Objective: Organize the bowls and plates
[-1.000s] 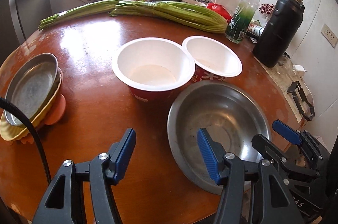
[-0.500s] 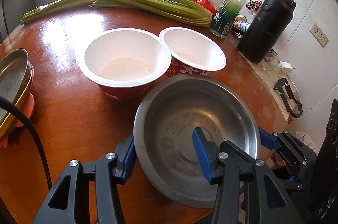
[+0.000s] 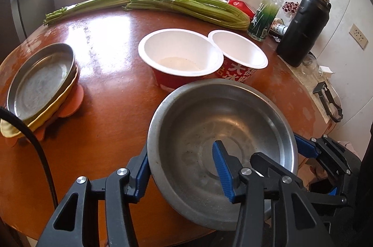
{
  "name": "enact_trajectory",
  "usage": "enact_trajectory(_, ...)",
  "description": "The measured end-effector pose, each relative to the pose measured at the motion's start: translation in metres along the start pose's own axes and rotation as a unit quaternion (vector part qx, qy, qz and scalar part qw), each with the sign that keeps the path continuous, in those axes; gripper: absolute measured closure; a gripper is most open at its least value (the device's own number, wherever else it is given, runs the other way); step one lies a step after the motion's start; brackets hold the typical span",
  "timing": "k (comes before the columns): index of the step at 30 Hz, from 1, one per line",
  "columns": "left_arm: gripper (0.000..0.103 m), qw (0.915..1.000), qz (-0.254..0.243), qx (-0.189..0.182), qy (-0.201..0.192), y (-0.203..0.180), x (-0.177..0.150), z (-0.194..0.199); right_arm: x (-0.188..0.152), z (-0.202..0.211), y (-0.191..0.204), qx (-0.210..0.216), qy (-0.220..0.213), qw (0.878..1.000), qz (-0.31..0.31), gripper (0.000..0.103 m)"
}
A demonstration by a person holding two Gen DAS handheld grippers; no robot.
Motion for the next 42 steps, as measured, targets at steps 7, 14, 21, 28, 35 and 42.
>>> enact_trajectory(7,0.052,0.9998,0.011,0.015,-0.011,0.021,-0.007,0.007,0.0,-0.007,0.019,0.006,0.003,1.0,0.006,0.05)
enact_trajectory(14,0.052,0.9995,0.016,0.024,-0.016,0.03,-0.008,0.006,0.0,-0.011,0.025,0.006,0.002,1.0,0.007,0.05)
enact_trajectory(21,0.052,0.9992,0.017,0.032,-0.017,0.033,-0.008,0.004,0.0,-0.011,0.026,0.009,0.003,1.0,0.005,0.05)
enact_trajectory(28,0.052,0.9983,0.033,0.038,-0.03,0.045,-0.006,0.016,0.004,-0.003,0.015,0.007,-0.008,1.0,-0.021,0.049)
enact_trajectory(35,0.052,0.997,0.038,0.038,-0.056,0.05,0.009,0.037,0.027,0.013,0.003,0.022,-0.038,0.997,-0.061,0.046)
enact_trajectory(42,0.052,0.9965,0.025,0.042,-0.067,0.046,0.037,0.039,0.057,0.004,0.002,0.03,-0.045,0.996,-0.068,0.046)
Point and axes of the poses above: each gripper's, at about its wrist camera, not at the fingertips, and z roughly against the way its jaws point, y to its left, x to its top, the point moved 9 cm from there along -z, roughly the way its jaws point, and after that the axes turned 1 degree about z, right-handed, at the moved point
